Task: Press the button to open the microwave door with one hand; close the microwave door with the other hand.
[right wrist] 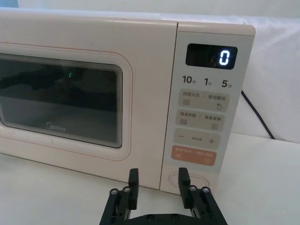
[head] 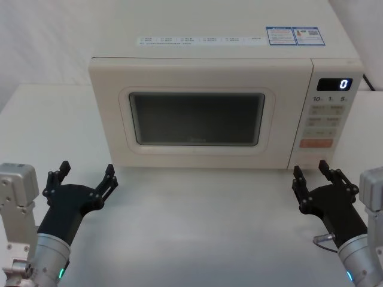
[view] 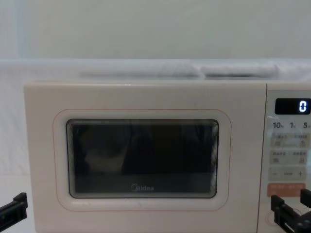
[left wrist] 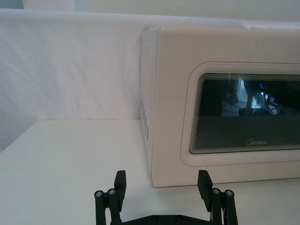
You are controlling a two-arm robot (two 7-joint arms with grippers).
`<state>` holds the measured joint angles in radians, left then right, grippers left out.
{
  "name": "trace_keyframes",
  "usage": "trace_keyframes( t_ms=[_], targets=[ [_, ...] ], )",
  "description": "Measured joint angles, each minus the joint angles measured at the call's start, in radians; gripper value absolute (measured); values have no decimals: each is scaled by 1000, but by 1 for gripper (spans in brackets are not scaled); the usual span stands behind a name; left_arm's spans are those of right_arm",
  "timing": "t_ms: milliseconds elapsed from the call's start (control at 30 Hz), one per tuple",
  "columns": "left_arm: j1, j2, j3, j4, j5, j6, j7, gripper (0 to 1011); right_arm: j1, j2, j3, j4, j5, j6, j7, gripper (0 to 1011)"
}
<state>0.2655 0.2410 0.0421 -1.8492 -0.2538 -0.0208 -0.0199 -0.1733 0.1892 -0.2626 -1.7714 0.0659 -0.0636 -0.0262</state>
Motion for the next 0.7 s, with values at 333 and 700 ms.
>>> trace_keyframes(
  t_ms=[333,700],
  targets=[
    [0,0,0,0,0,0,0,1001,0,0,0,0,0,0,0,242],
    [0,0,0,0,0,0,0,1001,0,0,0,0,0,0,0,0]
  ],
)
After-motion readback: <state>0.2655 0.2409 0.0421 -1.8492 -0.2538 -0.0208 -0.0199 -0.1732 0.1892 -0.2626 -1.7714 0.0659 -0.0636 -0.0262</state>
